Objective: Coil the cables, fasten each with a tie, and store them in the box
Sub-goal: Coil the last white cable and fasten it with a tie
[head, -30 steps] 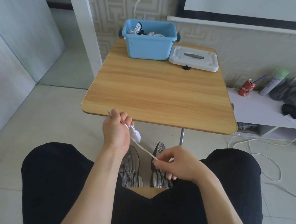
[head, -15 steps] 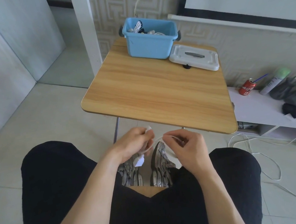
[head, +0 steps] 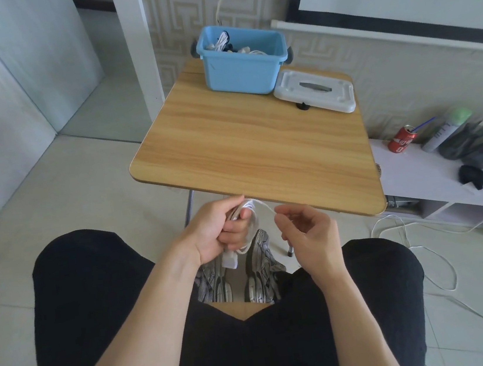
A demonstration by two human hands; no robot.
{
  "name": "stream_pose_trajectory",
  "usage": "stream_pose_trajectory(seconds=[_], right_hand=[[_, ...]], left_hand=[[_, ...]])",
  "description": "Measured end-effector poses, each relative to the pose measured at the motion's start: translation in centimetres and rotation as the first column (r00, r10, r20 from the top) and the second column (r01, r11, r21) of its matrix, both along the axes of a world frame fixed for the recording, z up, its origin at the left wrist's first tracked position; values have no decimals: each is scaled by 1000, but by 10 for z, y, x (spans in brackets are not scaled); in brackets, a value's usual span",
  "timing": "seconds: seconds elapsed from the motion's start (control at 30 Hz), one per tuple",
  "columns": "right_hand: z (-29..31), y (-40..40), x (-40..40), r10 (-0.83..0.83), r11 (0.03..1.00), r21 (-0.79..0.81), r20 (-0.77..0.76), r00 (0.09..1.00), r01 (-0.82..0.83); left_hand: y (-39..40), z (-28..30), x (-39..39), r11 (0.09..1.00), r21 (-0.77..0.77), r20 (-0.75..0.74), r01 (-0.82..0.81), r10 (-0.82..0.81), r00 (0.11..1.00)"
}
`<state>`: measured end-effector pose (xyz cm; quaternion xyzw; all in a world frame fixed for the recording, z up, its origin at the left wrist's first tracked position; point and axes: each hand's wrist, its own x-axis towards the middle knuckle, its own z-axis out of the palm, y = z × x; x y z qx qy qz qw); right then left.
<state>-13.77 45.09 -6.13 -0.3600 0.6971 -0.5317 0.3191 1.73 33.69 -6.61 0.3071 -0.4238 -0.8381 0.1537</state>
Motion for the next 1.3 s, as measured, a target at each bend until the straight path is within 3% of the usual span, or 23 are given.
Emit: stream_pose_trajectory(seconds=[0.13, 0.3, 0.37, 0.43, 0.53, 0.7, 0.83, 0.97, 1.03, 1.13, 1.3], right_hand=[[-2, -2, 1, -48, 999, -20, -4, 999, 48], [-5, -3, 1, 57, 990, 129, 31, 998, -61], [-6, -3, 5, 135, 976, 167, 39, 990, -140], [-6, -3, 8, 209, 958, 197, 14, 978, -207], [-11, -2, 7, 294, 917, 280, 1, 956, -283], [-16, 0, 5, 331, 870, 392, -10, 944, -301], [-11, 2, 6, 463, 787, 480, -44, 885, -388], [-1, 2, 10, 577, 722, 471, -6, 816, -507], [2, 3, 9, 591, 733, 439, -32, 806, -520], [3, 3, 7, 481, 843, 347, -141, 866, -411], [3, 1, 7, 235, 962, 181, -181, 955, -203]], left_hand=[[-1, -4, 5, 996, 55, 43, 67, -70, 997], [1, 2, 4, 980, 167, -193, 105, -72, 979], [2, 4, -1, 960, 275, -343, 56, 43, 938], [1, 7, -4, 906, 415, -425, -84, 274, 863], [-5, 12, -2, 778, 549, -436, -306, 579, 689], [-18, 3, 10, 541, 612, -282, -576, 830, 480], [-22, -4, 6, 437, 459, -110, -773, 892, 439], [-12, -5, -5, 508, 10, -27, -861, 861, 508], [-11, -5, -4, 557, -228, 1, -799, 821, 572], [-7, -5, 1, 651, -437, 71, -621, 713, 697], [0, -4, 0, 788, -495, 238, -365, 527, 815]])
